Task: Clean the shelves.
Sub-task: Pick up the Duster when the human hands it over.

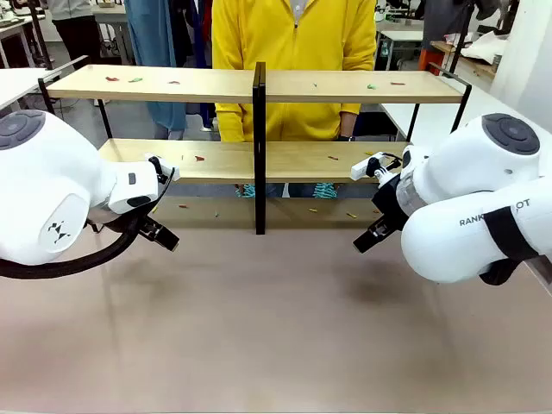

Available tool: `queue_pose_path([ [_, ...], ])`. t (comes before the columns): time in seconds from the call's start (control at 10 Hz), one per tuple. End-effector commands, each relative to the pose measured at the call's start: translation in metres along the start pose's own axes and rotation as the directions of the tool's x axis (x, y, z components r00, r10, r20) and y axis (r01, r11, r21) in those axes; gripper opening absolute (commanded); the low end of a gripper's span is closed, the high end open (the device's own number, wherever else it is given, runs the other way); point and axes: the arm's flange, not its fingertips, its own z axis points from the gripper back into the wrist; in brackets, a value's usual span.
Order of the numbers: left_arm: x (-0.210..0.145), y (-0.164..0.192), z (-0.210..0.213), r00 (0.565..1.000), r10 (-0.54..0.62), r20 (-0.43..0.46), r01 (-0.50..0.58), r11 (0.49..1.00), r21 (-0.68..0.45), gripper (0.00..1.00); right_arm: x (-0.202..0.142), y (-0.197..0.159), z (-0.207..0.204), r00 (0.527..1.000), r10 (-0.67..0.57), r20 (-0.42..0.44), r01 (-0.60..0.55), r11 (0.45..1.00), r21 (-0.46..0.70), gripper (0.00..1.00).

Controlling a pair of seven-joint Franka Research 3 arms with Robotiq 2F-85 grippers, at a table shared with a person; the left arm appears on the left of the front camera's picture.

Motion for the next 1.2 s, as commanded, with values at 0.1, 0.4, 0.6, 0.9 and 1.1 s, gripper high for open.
queue_pose_path([
  [0.1,0.0001,0.0,0.0001,1.0,0.0,0.0,0.0,1.0,0.0,1.0,0.0,0.0,0.0,1.0,0.0,0.0,0.0,1.0,0.0,1.0],
  [0.4,0.0001,0.0,0.0001,1.0,0.0,0.0,0.0,1.0,0.0,1.0,0.0,0.0,0.0,1.0,0.0,0.0,0.0,1.0,0.0,1.0],
  [0.6,0.0001,0.0,0.0001,1.0,0.0,0.0,0.0,1.0,0.0,1.0,0.0,0.0,0.0,1.0,0.0,0.0,0.0,1.0,0.0,1.0],
  [0.9,0.0001,0.0,0.0001,1.0,0.0,0.0,0.0,1.0,0.0,1.0,0.0,0.0,0.0,1.0,0.0,0.0,0.0,1.0,0.0,1.0],
  [1.1,0.0001,0.0,0.0001,1.0,0.0,0.0,0.0,1.0,0.0,1.0,0.0,0.0,0.0,1.0,0.0,0.0,0.0,1.0,0.0,1.0],
])
